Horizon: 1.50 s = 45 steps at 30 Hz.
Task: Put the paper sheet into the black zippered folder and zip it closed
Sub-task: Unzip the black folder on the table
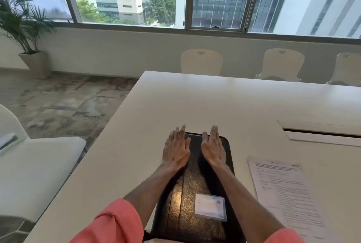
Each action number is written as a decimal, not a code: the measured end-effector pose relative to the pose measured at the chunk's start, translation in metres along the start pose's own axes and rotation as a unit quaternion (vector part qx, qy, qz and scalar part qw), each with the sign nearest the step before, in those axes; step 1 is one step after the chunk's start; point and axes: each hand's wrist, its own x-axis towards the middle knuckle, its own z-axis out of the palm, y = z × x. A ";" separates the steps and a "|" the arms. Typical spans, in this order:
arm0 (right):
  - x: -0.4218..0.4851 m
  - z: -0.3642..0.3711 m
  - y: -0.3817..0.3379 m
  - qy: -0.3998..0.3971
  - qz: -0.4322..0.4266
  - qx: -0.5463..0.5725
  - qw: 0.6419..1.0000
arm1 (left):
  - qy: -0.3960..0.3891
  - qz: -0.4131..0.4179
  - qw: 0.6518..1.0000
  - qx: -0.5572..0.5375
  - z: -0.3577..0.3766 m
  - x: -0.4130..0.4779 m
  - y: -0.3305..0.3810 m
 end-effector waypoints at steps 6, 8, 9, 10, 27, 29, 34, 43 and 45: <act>-0.005 0.036 -0.007 0.018 -0.045 -0.005 0.999 | -0.006 -0.083 0.997 -0.005 0.006 0.010 -0.021; 0.001 0.045 -0.011 0.015 -0.077 -0.022 0.997 | -0.003 -0.097 0.995 -0.001 0.006 0.014 -0.028; 0.006 0.048 -0.012 0.010 -0.093 -0.033 0.995 | -0.002 -0.101 0.995 -0.003 0.005 0.016 -0.031; 0.012 0.052 -0.013 0.005 -0.111 -0.046 0.993 | -0.002 -0.103 0.995 -0.003 0.004 0.018 -0.035; 0.130 0.064 -0.054 -0.257 -0.242 -0.107 0.929 | -0.014 -0.093 0.995 0.016 0.008 0.046 -0.068; 0.139 0.068 -0.054 -0.272 -0.260 -0.118 0.919 | -0.015 -0.098 0.995 0.018 0.011 0.046 -0.071; 0.158 0.070 -0.054 -0.278 -0.293 -0.145 0.903 | -0.003 -0.076 0.997 0.015 0.012 0.048 -0.073; 0.158 0.046 -0.029 -0.225 -0.402 -0.231 0.857 | -0.021 -0.003 0.999 0.031 0.007 0.050 -0.069; 0.157 0.037 -0.015 -0.196 -0.419 -0.254 0.849 | -0.017 0.002 0.999 0.051 0.006 0.050 -0.071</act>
